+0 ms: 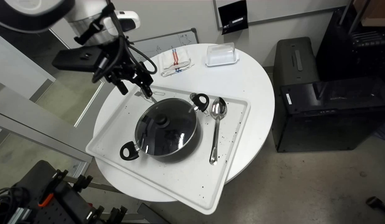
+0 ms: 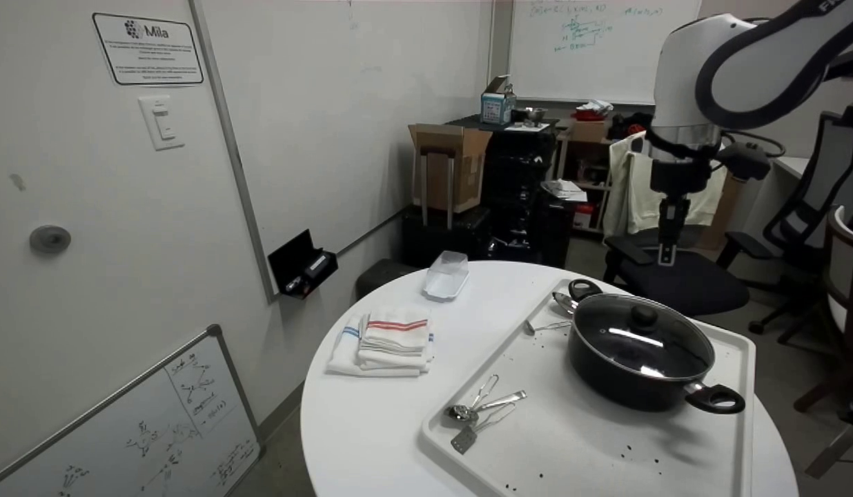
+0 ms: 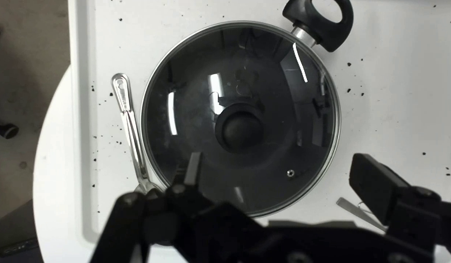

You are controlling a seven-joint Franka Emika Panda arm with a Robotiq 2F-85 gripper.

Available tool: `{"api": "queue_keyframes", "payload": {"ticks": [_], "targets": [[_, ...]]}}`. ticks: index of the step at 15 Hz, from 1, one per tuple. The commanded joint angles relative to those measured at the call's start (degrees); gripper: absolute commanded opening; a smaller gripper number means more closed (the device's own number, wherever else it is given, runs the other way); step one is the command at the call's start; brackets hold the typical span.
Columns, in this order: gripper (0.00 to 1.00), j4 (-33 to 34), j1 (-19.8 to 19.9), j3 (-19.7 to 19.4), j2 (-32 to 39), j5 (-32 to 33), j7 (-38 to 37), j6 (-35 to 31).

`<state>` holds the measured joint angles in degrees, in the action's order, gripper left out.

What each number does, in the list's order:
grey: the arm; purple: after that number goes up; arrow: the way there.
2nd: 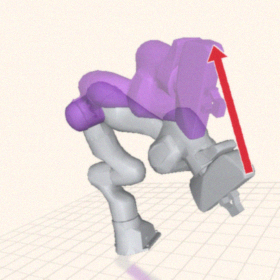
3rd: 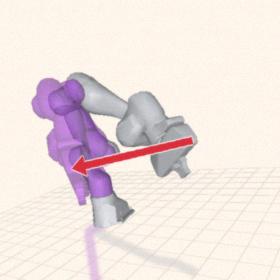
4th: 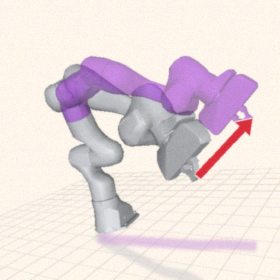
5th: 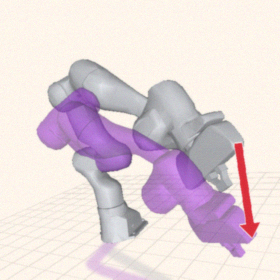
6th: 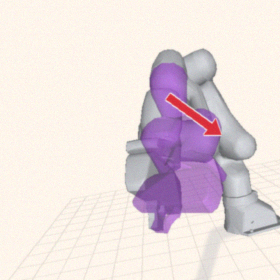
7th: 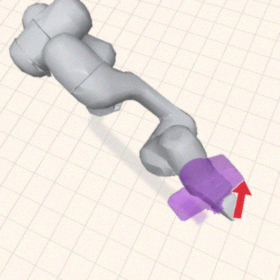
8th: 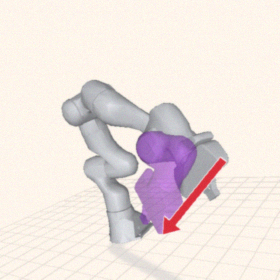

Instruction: Move the lid to the tray

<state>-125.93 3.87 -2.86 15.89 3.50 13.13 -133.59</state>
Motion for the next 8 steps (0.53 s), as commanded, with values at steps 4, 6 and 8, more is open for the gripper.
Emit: {"api": "queue_keyframes", "payload": {"ticks": [4, 6, 8], "targets": [[1.0, 2.3, 2.3, 1.7, 8.8, -1.3, 3.2, -8.5], [1.0, 1.9, 2.6, 2.0, 10.1, -0.9, 3.6, -10.2], [1.0, 1.6, 3.1, 2.3, 11.0, -0.8, 3.9, -11.4]]}}
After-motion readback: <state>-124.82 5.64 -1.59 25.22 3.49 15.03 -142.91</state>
